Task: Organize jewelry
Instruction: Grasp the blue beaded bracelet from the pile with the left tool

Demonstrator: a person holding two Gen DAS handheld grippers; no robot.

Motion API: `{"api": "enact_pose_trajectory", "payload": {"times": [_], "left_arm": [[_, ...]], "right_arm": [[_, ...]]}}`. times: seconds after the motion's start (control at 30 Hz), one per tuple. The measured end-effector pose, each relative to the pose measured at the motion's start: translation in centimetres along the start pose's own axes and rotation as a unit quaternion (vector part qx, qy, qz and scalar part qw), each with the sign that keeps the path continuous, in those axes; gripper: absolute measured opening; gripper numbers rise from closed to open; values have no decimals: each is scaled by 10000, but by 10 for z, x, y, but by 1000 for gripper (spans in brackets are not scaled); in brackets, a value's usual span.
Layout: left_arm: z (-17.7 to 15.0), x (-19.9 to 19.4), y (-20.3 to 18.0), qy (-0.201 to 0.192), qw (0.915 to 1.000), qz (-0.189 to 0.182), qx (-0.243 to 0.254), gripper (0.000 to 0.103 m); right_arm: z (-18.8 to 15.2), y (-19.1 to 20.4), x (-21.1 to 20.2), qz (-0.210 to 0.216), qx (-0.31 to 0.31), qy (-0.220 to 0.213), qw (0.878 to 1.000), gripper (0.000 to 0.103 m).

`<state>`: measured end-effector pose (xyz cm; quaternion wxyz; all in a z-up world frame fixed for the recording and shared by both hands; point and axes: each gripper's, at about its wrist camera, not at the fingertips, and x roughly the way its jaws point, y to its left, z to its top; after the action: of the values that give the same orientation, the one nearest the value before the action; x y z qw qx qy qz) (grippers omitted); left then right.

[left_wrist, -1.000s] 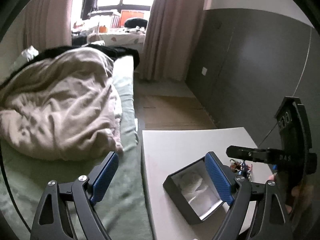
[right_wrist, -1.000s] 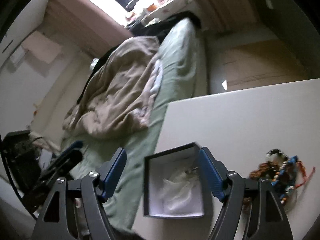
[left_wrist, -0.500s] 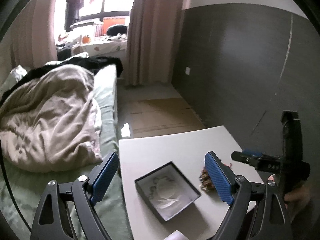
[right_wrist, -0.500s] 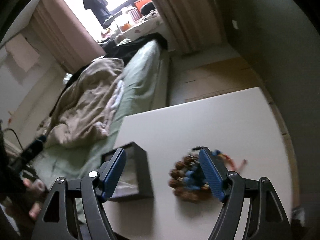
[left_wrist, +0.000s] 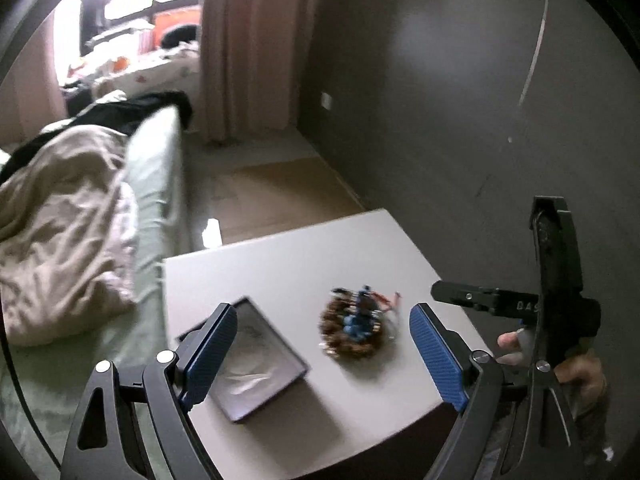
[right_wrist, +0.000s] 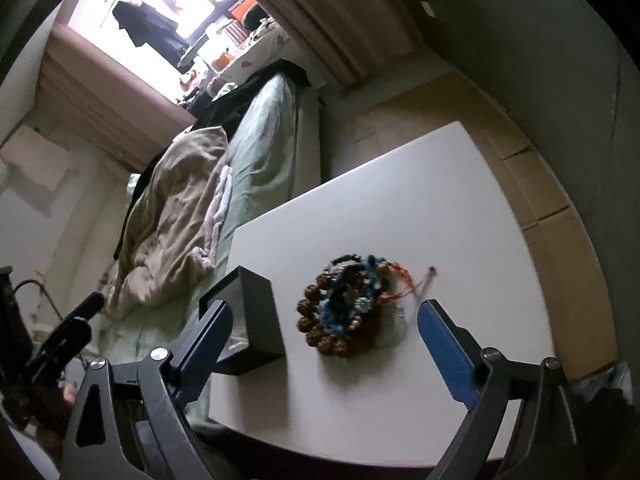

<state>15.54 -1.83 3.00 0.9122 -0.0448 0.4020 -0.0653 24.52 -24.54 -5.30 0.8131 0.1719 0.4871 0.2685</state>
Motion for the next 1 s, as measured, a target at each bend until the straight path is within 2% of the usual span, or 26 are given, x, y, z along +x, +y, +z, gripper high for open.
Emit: {"api": "enact_pose_trajectory", "payload": {"times": [0.17,0.27,0.37,0.47,0.6,0.73,0.9,1.0], "left_arm": [[6,38,-20,285,9989,-259,257,87],[8,59,-26,482,9976,-377,324,77],[9,83,-28,757,9950,-573,322,67],[10,109,-31,986,9923,-674,339,63],[11,140,-35,1267,9880,-816,330,49],[4,169,-34,1477,9847,-873,311,43],[-11,193,-26,1709,9814,-853,207,32],[-17,200,-28,1776,9798,-843,357,27]], "right_arm": [[-4,-24,-6,-64,448,-128,9989,94],[-7,-36,-6,-120,610,-115,9980,94],[-10,-51,-7,-352,818,-98,9960,94],[-9,-62,-6,-687,838,-86,9941,94],[-7,-76,-3,-659,1088,-35,9919,94],[-5,-83,-3,-942,1184,-138,9884,94],[-2,-90,8,-774,1468,31,9861,94],[-1,-87,17,-707,1580,139,9848,94]]}}
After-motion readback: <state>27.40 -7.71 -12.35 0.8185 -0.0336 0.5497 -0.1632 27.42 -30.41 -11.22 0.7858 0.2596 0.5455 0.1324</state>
